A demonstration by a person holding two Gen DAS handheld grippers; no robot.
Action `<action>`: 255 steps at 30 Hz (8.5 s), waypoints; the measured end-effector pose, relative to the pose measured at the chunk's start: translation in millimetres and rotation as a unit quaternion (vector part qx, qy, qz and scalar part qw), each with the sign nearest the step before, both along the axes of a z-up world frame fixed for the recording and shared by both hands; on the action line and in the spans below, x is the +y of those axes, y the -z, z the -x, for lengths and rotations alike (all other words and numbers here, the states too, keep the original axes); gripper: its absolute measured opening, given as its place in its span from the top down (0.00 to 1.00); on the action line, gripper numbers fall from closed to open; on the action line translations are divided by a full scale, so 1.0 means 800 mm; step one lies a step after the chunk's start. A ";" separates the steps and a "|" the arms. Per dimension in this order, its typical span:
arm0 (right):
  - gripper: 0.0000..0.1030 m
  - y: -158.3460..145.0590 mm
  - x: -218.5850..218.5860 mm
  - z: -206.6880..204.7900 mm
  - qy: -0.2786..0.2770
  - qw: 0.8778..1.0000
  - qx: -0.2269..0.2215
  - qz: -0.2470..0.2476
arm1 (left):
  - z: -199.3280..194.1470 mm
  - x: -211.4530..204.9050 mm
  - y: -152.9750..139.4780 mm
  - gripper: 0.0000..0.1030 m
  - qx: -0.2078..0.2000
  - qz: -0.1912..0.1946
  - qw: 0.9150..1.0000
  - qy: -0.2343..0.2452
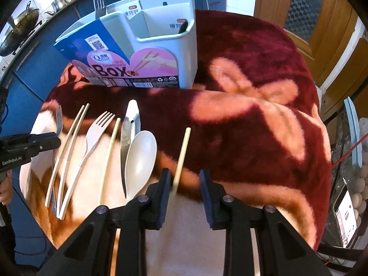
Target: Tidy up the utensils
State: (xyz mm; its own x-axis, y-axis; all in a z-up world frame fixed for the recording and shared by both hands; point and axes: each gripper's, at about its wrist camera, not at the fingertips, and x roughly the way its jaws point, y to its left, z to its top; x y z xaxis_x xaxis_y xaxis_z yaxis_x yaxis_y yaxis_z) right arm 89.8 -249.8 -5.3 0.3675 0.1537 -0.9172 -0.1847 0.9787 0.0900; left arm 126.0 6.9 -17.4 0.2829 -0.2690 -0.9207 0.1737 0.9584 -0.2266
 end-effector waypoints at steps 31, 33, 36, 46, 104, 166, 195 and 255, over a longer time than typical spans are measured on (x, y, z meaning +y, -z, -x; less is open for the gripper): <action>0.94 -0.071 -0.031 0.078 0.036 0.963 -0.224 -0.145 | 0.059 0.029 -0.064 0.99 -0.198 0.085 0.976 -0.042; 0.94 -0.075 -0.032 0.084 0.043 0.956 -0.246 -0.152 | 0.067 0.031 -0.080 0.99 -0.232 0.082 0.968 -0.045; 0.94 -0.077 -0.034 0.093 0.052 0.946 -0.273 -0.166 | 0.076 0.033 -0.103 0.99 -0.279 0.083 0.955 -0.052; 0.94 -0.072 -0.023 0.093 0.067 0.936 -0.304 -0.163 | 0.070 0.023 -0.165 0.99 -0.387 0.061 0.918 -0.061; 0.94 -0.153 -0.009 -0.037 0.071 0.878 -0.443 -0.165 | -0.058 -0.028 -0.129 0.99 -0.477 0.016 0.876 -0.067; 0.68 -0.164 0.003 0.040 0.086 0.887 -0.427 -0.152 | 0.028 -0.025 -0.158 0.65 -0.417 -0.001 0.907 -0.055; 0.66 -0.082 -0.006 0.121 0.103 0.945 -0.288 -0.117 | 0.103 0.001 -0.106 0.64 -0.308 0.012 0.949 -0.060; 0.63 -0.010 -0.022 0.112 0.111 0.964 -0.206 -0.123 | 0.017 -0.054 -0.004 0.93 -0.099 -0.007 0.995 0.032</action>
